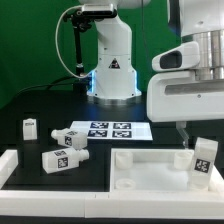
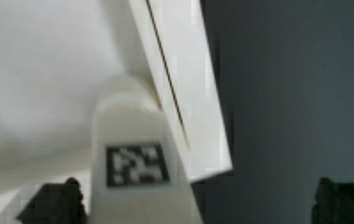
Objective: Assemble one leg
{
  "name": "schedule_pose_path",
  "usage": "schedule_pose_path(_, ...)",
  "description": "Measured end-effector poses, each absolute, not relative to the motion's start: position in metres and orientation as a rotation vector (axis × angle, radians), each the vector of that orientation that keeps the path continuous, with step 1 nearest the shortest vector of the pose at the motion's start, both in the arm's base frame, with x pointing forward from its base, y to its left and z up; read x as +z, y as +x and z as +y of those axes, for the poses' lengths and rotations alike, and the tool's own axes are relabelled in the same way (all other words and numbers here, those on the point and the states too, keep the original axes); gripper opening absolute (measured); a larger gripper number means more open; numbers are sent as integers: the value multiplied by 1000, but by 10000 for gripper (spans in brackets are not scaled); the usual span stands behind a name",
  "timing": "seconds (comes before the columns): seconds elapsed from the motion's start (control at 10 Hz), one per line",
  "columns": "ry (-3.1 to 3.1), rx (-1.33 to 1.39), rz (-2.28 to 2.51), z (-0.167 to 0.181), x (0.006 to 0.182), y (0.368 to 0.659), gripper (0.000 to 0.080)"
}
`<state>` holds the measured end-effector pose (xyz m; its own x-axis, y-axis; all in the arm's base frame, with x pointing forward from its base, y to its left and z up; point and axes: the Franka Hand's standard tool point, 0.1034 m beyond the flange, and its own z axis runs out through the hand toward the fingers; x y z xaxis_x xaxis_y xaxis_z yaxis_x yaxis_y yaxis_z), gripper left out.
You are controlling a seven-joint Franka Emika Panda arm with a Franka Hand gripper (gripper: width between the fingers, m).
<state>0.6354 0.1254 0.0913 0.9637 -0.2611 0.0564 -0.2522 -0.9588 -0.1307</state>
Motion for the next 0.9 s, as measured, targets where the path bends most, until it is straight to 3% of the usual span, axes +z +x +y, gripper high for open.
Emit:
schedule_pose_path(0.4,-3007,-49,401,112,89,639,649)
schedule_pose_path(0.6,-2999,-47,452,111,89,639,407)
schedule_pose_path(0.7,-2995,-45,480,110,89,639,407)
schedule_pose_path(0.8,-2981,-41,560,110,89,639,288)
schedule_pose_path(0.9,-2952,-33,690,109,89,639,288)
